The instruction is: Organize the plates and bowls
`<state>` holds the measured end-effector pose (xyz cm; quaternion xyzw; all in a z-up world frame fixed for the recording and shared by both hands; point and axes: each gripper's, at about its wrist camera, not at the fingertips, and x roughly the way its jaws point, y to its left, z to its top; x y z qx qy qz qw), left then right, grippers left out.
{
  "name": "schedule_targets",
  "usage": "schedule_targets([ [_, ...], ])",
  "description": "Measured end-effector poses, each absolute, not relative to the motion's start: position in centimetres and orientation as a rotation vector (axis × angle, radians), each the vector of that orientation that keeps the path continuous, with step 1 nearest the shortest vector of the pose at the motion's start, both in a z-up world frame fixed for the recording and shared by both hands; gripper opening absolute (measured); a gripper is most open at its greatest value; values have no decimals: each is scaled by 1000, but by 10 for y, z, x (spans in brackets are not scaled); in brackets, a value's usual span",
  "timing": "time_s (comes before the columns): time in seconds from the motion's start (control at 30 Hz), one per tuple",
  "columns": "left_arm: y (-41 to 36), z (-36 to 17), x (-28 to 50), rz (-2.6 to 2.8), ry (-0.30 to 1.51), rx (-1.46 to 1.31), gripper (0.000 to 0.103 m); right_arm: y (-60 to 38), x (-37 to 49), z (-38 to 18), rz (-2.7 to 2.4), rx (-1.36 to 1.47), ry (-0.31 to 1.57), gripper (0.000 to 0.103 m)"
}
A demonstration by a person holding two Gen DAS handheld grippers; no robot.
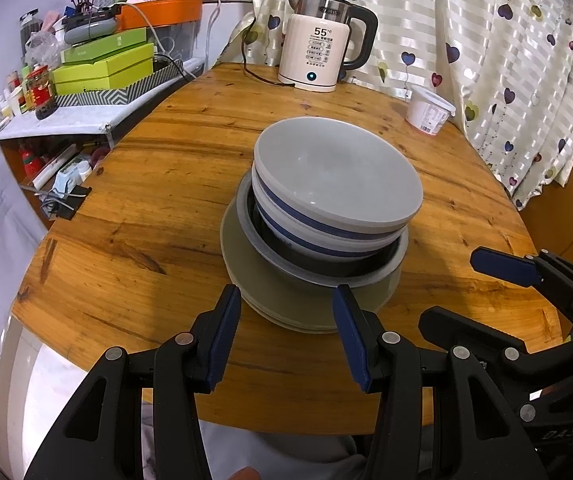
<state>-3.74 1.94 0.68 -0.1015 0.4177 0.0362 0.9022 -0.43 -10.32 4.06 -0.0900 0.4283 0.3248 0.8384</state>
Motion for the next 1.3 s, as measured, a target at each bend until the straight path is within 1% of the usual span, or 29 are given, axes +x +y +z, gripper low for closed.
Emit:
schedule_targets([
  [1.3,13,3,-34,62,892,-188,49,-108,-1,37,688,-185,912,83],
])
